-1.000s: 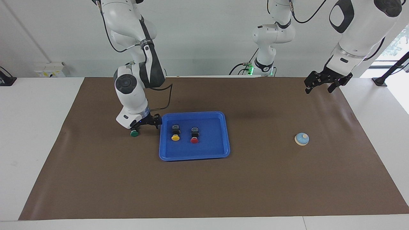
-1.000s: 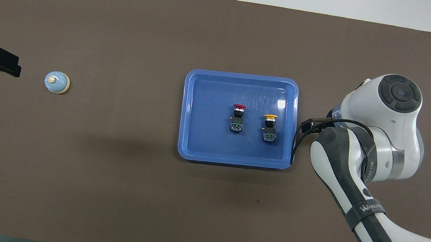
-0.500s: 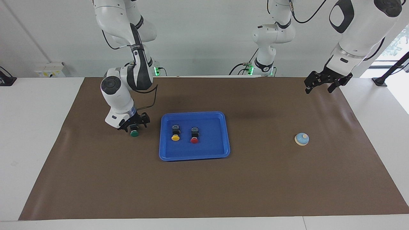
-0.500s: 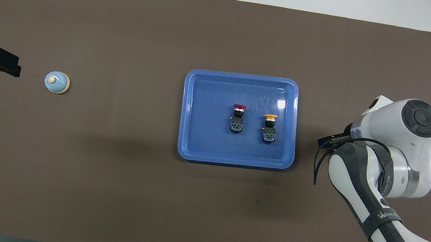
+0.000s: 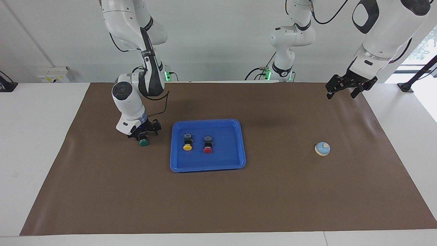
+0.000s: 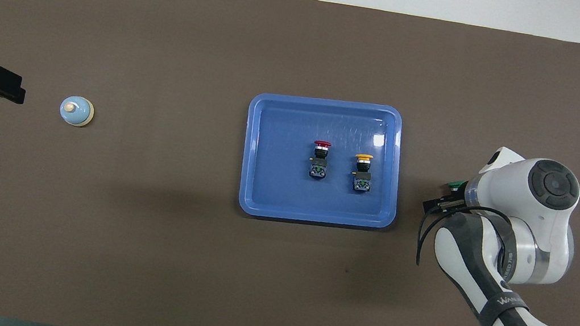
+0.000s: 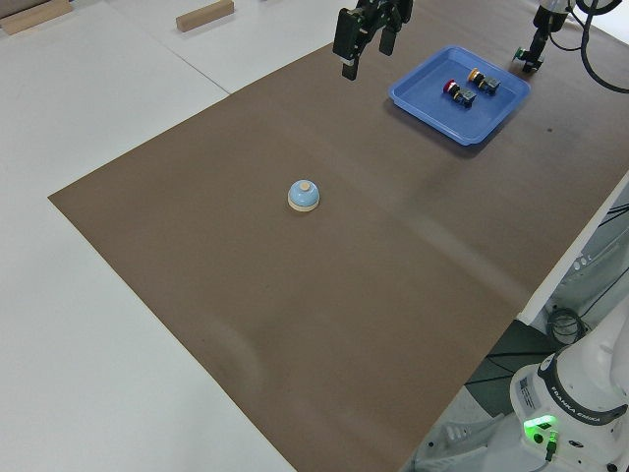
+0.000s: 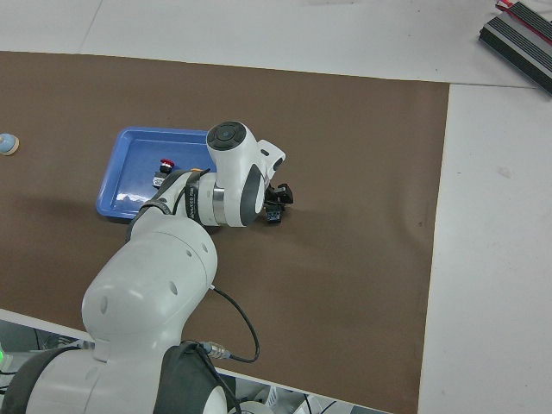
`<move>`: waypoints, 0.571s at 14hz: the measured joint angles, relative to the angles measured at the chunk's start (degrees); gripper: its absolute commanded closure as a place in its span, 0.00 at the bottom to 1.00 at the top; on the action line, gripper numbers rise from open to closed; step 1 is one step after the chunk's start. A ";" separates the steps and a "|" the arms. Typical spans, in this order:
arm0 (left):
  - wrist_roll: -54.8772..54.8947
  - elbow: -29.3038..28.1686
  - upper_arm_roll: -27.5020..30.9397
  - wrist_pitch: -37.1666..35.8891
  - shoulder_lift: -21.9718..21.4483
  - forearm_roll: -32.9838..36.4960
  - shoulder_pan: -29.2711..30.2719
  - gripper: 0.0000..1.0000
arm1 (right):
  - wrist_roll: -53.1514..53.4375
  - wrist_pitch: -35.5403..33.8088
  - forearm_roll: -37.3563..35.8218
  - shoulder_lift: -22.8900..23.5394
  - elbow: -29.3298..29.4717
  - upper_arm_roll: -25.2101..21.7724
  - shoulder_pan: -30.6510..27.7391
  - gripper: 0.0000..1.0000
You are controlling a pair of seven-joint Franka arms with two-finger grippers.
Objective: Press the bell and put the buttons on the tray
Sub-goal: 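Move the right gripper to the green-capped button and grasp it, then carry the green button into the tray beside the red one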
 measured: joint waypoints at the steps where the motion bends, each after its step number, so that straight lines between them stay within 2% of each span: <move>1: -0.01 0.06 0.01 0.03 -0.29 0.00 0.00 0.00 | 0.00 0.00 0.00 -0.06 -0.07 0.00 0.00 0.68; 2: -0.02 0.09 0.01 0.11 -0.54 0.00 0.00 0.00 | 0.00 0.00 0.00 -0.18 -0.10 0.00 0.00 0.88; 3: -0.02 0.11 0.01 0.36 -0.73 0.00 0.00 0.00 | 0.06 0.00 0.00 -0.33 -0.12 0.00 -0.02 1.00; 8: -0.04 0.22 0.02 1.59 -0.90 0.00 0.00 0.00 | 1.95 -0.43 0.07 -1.03 1.57 0.12 -0.01 1.00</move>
